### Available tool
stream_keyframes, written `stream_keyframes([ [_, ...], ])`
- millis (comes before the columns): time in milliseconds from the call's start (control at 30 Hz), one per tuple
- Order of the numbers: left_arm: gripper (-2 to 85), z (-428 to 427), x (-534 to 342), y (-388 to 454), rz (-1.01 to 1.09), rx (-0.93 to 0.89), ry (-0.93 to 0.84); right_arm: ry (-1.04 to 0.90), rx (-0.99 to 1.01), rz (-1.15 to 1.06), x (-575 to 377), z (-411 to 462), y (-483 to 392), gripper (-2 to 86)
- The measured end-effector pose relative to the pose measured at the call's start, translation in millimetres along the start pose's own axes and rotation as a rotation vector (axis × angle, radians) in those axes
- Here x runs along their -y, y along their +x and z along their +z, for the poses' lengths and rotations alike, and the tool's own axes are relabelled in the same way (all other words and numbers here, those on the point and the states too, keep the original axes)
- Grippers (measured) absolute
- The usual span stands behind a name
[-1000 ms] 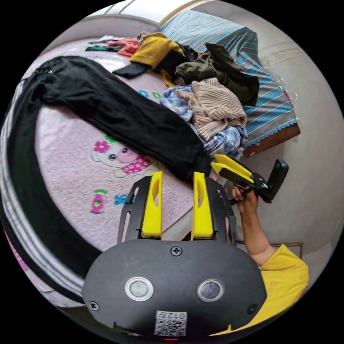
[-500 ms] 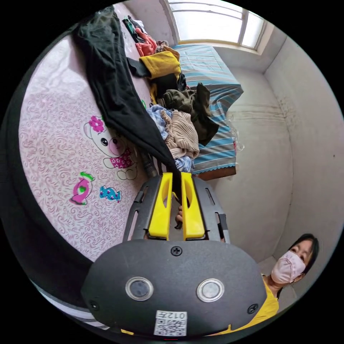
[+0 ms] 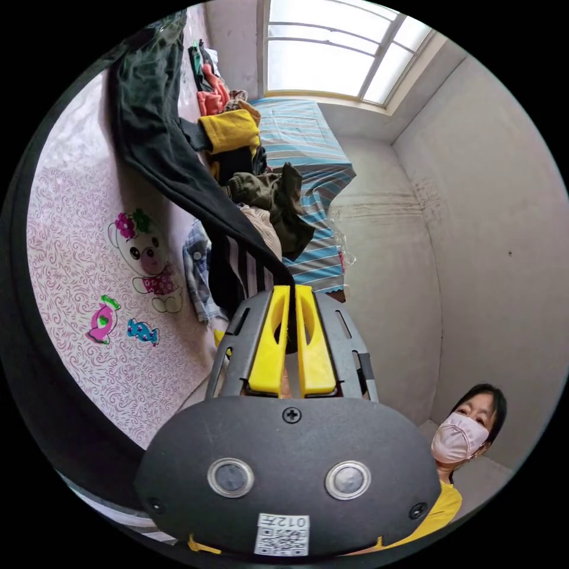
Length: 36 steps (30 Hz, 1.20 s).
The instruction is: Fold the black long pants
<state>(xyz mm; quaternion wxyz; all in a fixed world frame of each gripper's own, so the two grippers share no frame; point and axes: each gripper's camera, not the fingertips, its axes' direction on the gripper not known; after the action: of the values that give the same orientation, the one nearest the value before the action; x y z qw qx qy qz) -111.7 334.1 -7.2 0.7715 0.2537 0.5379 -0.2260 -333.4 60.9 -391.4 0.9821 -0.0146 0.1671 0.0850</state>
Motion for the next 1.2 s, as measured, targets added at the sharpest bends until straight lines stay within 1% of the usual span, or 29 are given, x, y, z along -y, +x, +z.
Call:
stream_keyframes([
  [67, 0.6, -3, 1, 6, -0.003, 0.021, -0.012, 0.034, 0.176, 0.045, 8, 15, 12, 13.0],
  [100, 0.6, -4, 1, 7, -0.005, 0.022, -0.008, 0.037, 0.213, 0.058, 10, 20, 15, 12.2],
  [133, 0.7, -6, 0, 7, -0.021, 0.018, 0.003, 0.055, 0.247, 0.074, 14, 28, 20, 10.8],
  [167, 0.7, -10, -1, 5, -0.044, 0.022, 0.016, 0.089, 0.247, 0.073, 15, 31, 22, 7.1],
  [233, 0.7, -11, -6, 5, -0.068, 0.057, 0.016, 0.117, 0.240, 0.051, 17, 34, 17, 4.6],
  [300, 0.8, -3, -12, 8, -0.068, 0.098, -0.012, 0.113, 0.167, -0.057, 21, 34, -1, 3.8],
  [367, 0.8, 21, -19, 13, -0.062, 0.158, -0.075, 0.079, -0.014, -0.205, 27, 32, -27, 3.2],
  [400, 0.8, 27, -20, 15, -0.057, 0.169, -0.087, 0.069, -0.066, -0.239, 28, 31, -33, 3.1],
  [467, 0.9, 55, -27, 20, -0.036, 0.231, -0.146, 0.011, -0.263, -0.334, 30, 30, -42, 2.7],
  [500, 0.9, 62, -28, 21, -0.030, 0.252, -0.168, -0.003, -0.310, -0.347, 30, 31, -41, 2.6],
  [567, 0.9, 88, -33, 23, -0.029, 0.338, -0.269, -0.037, -0.436, -0.354, 33, 37, -25, 2.3],
  [633, 0.9, 97, -34, 29, -0.007, 0.368, -0.336, -0.065, -0.466, -0.337, 39, 47, -5, 2.1],
  [700, 0.9, 92, -36, 47, 0.059, 0.363, -0.344, -0.075, -0.487, -0.319, 45, 61, 12, 1.8],
  [767, 0.8, 61, -31, 87, 0.206, 0.398, -0.284, -0.012, -0.599, -0.377, 42, 81, 11, 1.3],
  [800, 0.8, 50, -27, 98, 0.245, 0.428, -0.266, 0.027, -0.635, -0.405, 39, 87, 6, 1.2],
  [867, 0.6, -7, -1, 136, 0.352, 0.646, -0.156, 0.221, -0.805, -0.593, 22, 124, -26, 1.1],
  [900, 0.5, -24, 7, 143, 0.354, 0.714, -0.117, 0.252, -0.828, -0.650, 19, 138, -34, 1.1],
  [933, 0.5, -57, 26, 154, 0.342, 0.838, -0.028, 0.276, -0.843, -0.757, 15, 173, -48, 1.0],
  [967, 0.5, -91, 46, 160, 0.292, 0.930, 0.072, 0.251, -0.833, -0.845, 19, 215, -55, 0.9],
  [1000, 0.5, -108, 56, 162, 0.260, 0.957, 0.119, 0.223, -0.825, -0.870, 24, 238, -57, 0.9],
  [1067, 0.5, -159, 95, 161, 0.172, 0.985, 0.240, 0.056, -0.783, -0.900, 54, 344, -45, 0.9],
  [1100, 0.5, -168, 104, 160, 0.153, 0.989, 0.263, 0.009, -0.773, -0.897, 63, 373, -39, 0.9],
  [1167, 0.5, -190, 139, 149, 0.114, 1.017, 0.314, -0.143, -0.734, -0.878, 99, 491, -10, 0.9],
  [1200, 0.5, -193, 147, 146, 0.106, 1.032, 0.321, -0.177, -0.719, -0.879, 108, 521, -4, 0.9],
])
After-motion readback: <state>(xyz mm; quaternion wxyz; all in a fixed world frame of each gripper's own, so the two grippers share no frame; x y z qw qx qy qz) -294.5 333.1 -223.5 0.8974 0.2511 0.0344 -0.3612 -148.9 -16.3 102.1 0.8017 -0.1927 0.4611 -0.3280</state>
